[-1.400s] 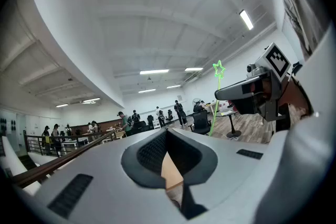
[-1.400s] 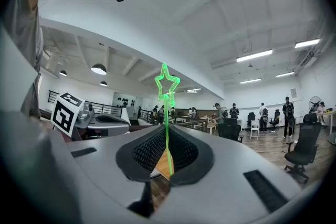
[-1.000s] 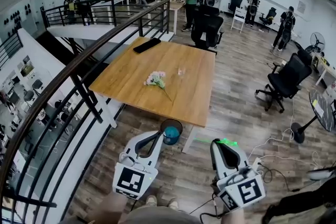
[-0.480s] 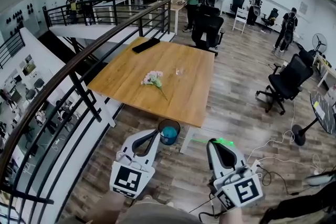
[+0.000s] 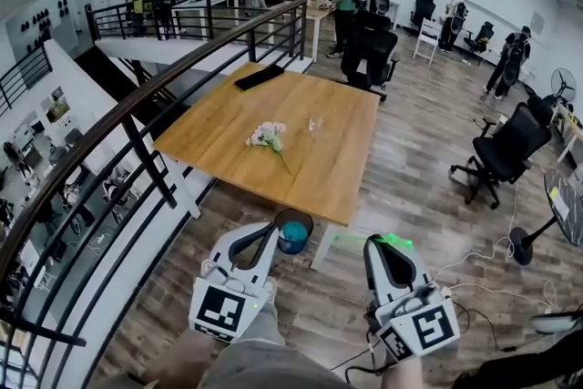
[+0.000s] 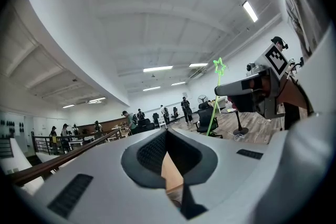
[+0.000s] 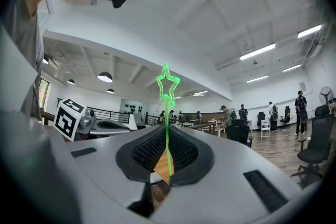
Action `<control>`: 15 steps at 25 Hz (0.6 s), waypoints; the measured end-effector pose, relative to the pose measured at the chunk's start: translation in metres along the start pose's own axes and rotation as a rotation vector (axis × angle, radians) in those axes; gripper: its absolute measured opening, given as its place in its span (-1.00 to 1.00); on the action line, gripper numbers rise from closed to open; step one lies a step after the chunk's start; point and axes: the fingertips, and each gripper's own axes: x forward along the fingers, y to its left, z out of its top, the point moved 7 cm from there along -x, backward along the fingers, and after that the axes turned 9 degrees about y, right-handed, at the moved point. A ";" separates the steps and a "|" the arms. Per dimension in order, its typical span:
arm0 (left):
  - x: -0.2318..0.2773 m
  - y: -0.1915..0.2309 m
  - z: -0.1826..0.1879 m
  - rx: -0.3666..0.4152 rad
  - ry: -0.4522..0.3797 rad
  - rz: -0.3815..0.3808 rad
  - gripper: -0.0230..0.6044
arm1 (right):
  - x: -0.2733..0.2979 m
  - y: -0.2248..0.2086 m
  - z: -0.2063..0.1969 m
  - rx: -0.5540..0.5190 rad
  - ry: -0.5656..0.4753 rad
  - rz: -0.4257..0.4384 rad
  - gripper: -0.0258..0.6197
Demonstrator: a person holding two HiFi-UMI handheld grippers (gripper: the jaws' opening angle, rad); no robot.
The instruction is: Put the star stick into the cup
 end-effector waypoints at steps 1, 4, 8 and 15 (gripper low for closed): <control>0.005 0.002 -0.001 0.004 0.000 -0.001 -0.88 | 0.005 -0.003 -0.001 0.001 -0.004 -0.001 -0.80; 0.018 0.012 -0.009 0.000 -0.023 0.012 -0.88 | 0.023 -0.008 -0.011 0.011 -0.005 0.006 -0.80; 0.047 0.028 -0.020 -0.030 -0.053 0.022 -0.88 | 0.051 -0.025 -0.022 -0.002 0.012 -0.011 -0.80; 0.118 0.087 -0.037 -0.024 0.009 -0.010 -0.88 | 0.135 -0.063 -0.023 0.005 0.051 -0.022 -0.80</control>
